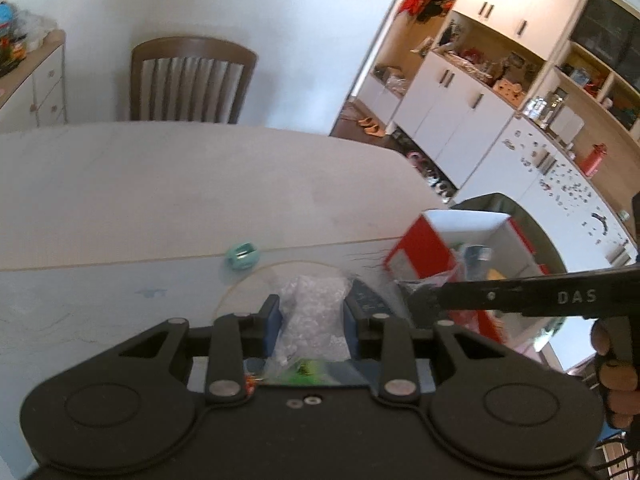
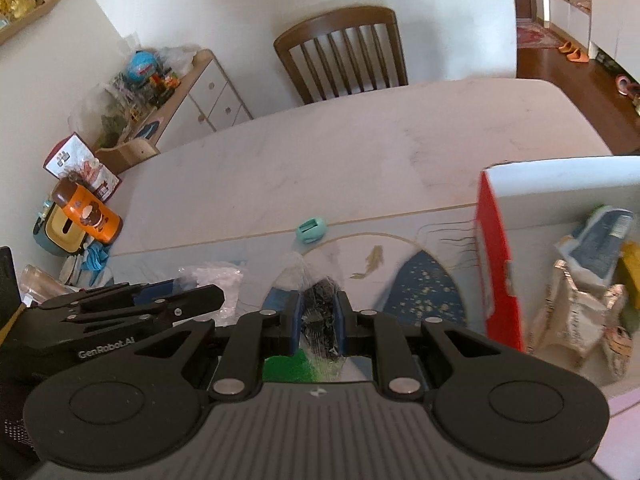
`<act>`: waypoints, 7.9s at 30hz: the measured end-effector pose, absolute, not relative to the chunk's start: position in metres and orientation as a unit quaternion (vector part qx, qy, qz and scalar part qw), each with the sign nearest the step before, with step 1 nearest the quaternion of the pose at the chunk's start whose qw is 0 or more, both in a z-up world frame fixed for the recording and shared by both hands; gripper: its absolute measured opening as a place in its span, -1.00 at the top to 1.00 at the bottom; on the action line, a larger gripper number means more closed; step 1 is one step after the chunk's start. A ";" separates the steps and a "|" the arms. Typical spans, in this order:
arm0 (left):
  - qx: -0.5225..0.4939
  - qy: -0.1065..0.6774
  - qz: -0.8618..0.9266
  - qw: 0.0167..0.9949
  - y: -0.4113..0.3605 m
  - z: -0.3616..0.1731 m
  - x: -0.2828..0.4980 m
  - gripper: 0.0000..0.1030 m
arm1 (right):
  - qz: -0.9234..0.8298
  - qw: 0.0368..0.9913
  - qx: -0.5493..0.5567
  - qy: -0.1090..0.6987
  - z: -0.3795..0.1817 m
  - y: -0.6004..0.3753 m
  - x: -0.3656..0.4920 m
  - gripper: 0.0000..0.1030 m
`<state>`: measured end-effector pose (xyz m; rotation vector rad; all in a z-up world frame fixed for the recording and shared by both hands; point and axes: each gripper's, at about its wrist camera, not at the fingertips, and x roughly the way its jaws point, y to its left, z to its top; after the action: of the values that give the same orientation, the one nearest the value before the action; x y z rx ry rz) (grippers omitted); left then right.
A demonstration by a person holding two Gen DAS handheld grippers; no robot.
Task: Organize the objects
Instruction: 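Carry the white bag and clear bottle with both grippers into the red box, then open the right gripper to drop the bottle while the left gripper releases the white bag, then withdraw both tools from the box toward the items on the table, then grasp the teal sharpener with the left gripper while the right gripper grasps the green tassel plush, then carry the sharpener and tassel plush with both grippers over the red box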
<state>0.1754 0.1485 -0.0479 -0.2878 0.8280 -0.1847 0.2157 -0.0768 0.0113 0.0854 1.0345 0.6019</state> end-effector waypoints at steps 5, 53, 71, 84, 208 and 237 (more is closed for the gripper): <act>-0.132 0.395 -0.113 0.902 0.121 -0.032 0.175 0.39 | 0.274 0.831 0.050 0.482 0.021 -0.104 0.209 0.68; -0.019 0.467 -0.239 0.851 -0.161 -0.084 0.277 0.38 | 0.124 0.861 0.071 0.488 -0.025 -0.355 0.335 0.68; 0.035 0.506 -0.220 0.833 -0.194 -0.128 0.306 0.37 | 0.145 0.849 0.004 0.508 -0.062 -0.323 0.395 0.68; 0.036 0.537 -0.210 0.816 -0.192 -0.145 0.319 0.36 | 0.143 0.844 -0.019 0.516 -0.081 -0.316 0.409 0.68; 0.010 0.435 -0.111 0.894 0.167 -0.180 0.313 -0.16 | 0.415 0.743 -0.238 0.468 -0.126 0.047 0.152 -0.61; -0.011 0.422 -0.120 0.898 0.171 -0.159 0.296 0.37 | 0.395 0.762 -0.179 0.481 -0.095 0.020 0.155 0.04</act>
<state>0.2964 0.1713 -0.1587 -0.0220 0.8748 -0.2480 0.1548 0.0200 -0.0947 -0.3885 1.0473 0.8585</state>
